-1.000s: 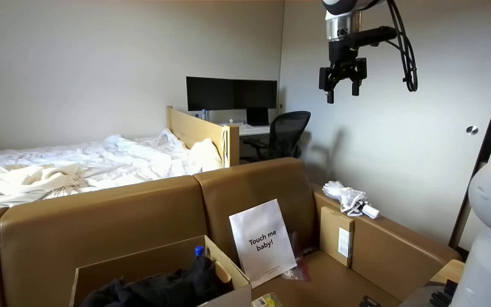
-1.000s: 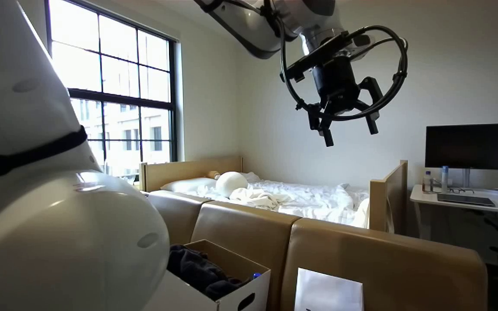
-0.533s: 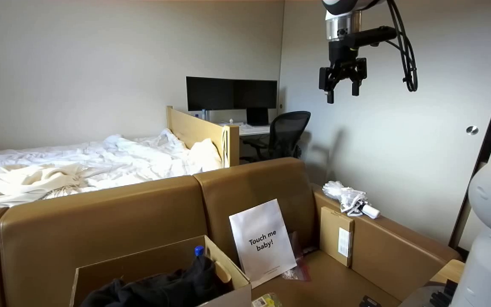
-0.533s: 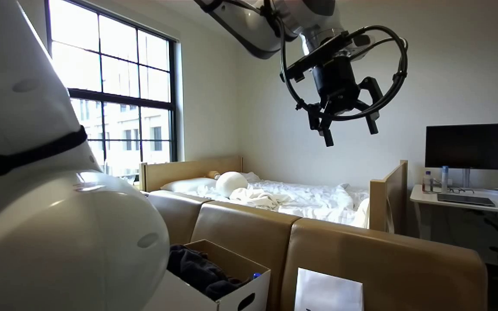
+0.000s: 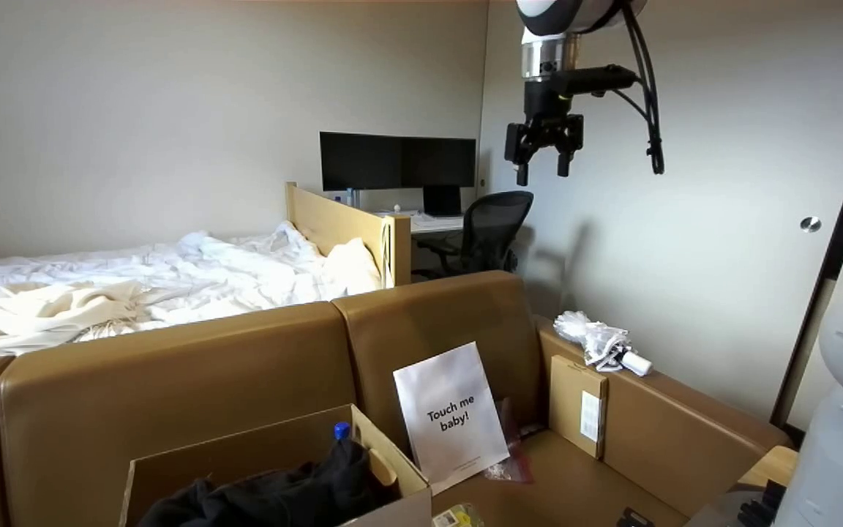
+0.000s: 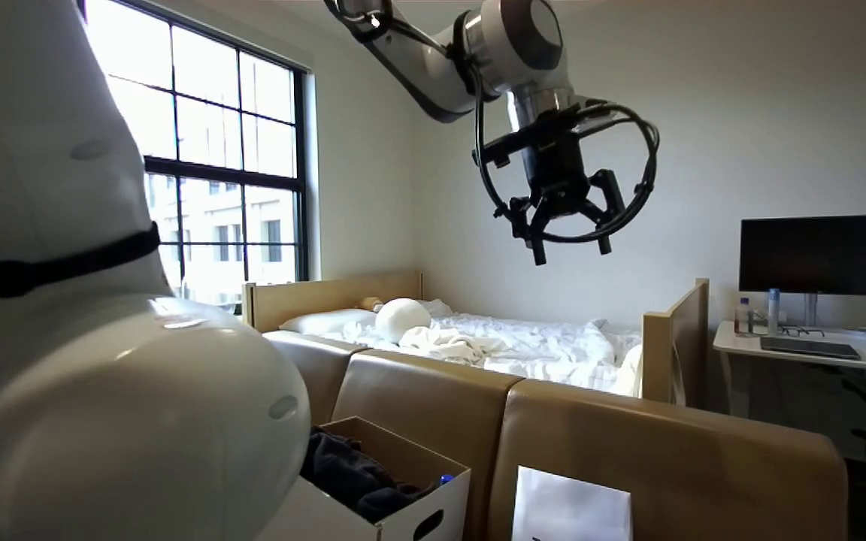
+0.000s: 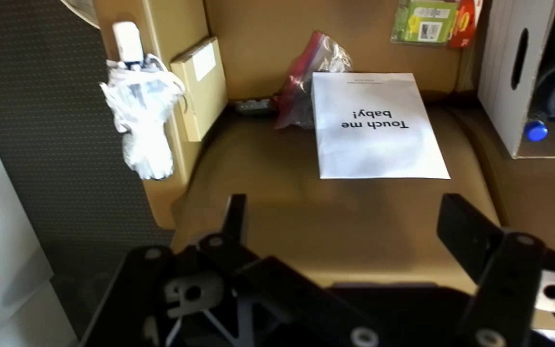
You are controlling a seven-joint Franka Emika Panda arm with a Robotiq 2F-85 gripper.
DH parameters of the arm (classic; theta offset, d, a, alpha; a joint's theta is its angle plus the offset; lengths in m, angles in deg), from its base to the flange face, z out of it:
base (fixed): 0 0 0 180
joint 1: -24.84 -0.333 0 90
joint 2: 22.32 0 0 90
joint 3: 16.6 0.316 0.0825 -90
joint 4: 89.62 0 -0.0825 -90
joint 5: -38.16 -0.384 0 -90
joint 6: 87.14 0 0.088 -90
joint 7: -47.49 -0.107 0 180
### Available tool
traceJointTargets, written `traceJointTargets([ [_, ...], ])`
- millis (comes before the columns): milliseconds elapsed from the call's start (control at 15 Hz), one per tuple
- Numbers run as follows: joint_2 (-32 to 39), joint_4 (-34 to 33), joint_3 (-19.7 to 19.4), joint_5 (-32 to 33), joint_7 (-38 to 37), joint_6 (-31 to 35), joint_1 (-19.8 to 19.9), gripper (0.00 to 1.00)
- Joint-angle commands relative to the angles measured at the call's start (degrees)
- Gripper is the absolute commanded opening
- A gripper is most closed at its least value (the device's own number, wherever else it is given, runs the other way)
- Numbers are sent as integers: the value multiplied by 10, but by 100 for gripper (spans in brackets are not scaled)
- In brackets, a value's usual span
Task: Remove the black cloth and bottle and put the on the sofa
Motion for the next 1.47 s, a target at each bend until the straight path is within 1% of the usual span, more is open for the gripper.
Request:
traceJointTargets([
  [0,75,-51,20,-43,-8,41,-21,100],
  [67,92,-60,26,-51,-9,56,-28,100],
  [200,154,-87,49,-79,-5,95,-52,100],
  [267,176,-99,59,-94,7,95,-64,100],
  [467,261,-150,96,-126,11,90,-101,100],
  [533,292,-176,109,-119,-1,70,-115,100],
  [600,324,-200,119,-108,-10,68,-129,100],
  [667,349,-225,123,-89,-22,53,-142,100],
  [733,369,-246,124,-87,-27,41,-151,100],
  [933,415,-298,108,-29,-110,34,-193,100],
  [1067,461,-346,106,-17,-149,20,-215,100],
  [1267,564,-456,125,-68,-155,13,-239,100],
  [1400,623,-517,138,-100,-135,-27,-255,100],
])
